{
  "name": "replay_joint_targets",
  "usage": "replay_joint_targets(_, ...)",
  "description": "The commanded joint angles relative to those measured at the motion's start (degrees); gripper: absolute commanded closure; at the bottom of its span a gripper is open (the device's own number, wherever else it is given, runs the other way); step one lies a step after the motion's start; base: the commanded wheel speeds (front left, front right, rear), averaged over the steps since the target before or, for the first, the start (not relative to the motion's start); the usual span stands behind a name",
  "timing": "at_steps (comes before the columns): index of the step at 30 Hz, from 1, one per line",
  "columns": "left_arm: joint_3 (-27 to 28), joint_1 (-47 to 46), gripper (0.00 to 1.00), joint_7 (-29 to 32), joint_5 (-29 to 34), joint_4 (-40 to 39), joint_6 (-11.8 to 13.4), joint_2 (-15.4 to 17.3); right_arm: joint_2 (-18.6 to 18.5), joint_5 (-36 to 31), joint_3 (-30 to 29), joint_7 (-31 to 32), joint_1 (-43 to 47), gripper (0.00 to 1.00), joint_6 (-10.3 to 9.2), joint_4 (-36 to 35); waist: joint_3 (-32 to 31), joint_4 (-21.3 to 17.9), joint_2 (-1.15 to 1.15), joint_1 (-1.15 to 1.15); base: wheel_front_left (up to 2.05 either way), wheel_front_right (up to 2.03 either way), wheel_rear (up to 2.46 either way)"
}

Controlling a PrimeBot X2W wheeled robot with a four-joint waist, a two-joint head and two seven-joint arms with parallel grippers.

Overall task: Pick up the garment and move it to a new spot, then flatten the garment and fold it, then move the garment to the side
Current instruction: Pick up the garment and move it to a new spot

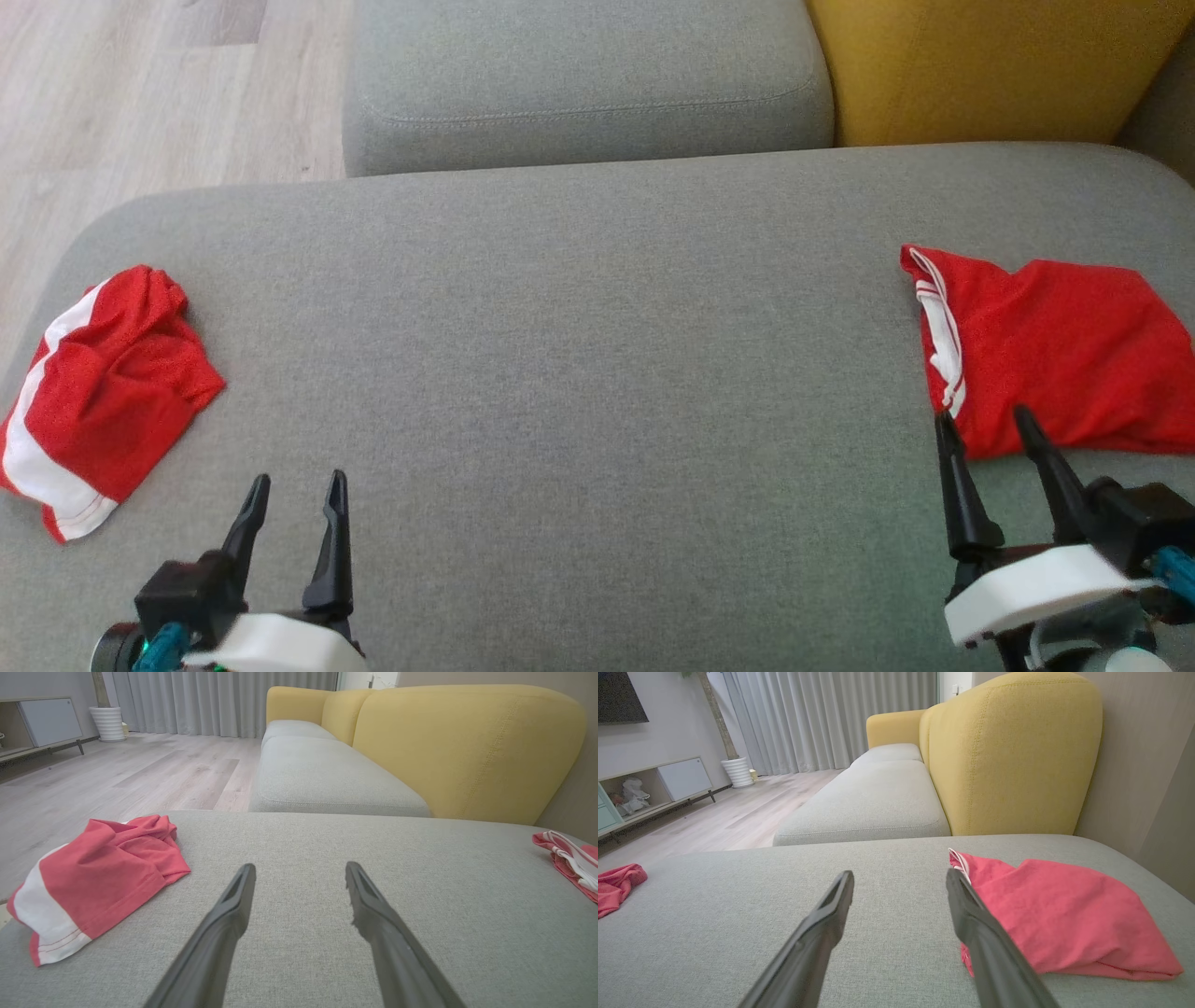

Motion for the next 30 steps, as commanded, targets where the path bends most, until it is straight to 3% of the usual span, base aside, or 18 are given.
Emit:
replay_joint_targets(1, 2.1, -3.0, 0.00, -0.9, -0.3, -1.6, 0.4, 0.3, -0.3, -0.4, 1.0, 0.1, -1.7, 0.00, 0.37, -2.6, 0.0, 0.1, 0.00, 0.00, 0.00, 0.00, 0.00)
replay_joint_targets(11, 1.7, -4.0, 0.00, -1.5, -0.5, -1.2, 0.6, 0.0, -0.3, -0.6, 0.0, 0.5, -1.1, 0.00, 0.37, -3.3, 0.0, 1.9, 0.00, 0.00, 0.00, 0.00, 0.00)
replay_joint_targets(24, 2.2, -9.0, 0.00, -3.1, -1.3, 0.4, 0.6, -1.1, -0.3, 0.4, 1.8, 0.5, 0.4, 0.00, 0.37, -7.2, -0.2, 17.9, 0.00, 0.00, 0.00, 0.00, 0.00)
replay_joint_targets(30, 3.7, -8.4, 0.00, -3.6, -1.4, 0.4, 1.1, -0.1, -0.3, 0.4, 3.3, 0.7, 0.1, 0.00, 0.37, -7.5, -0.6, 22.8, 0.00, 0.00, 0.00, 0.00, 0.00)
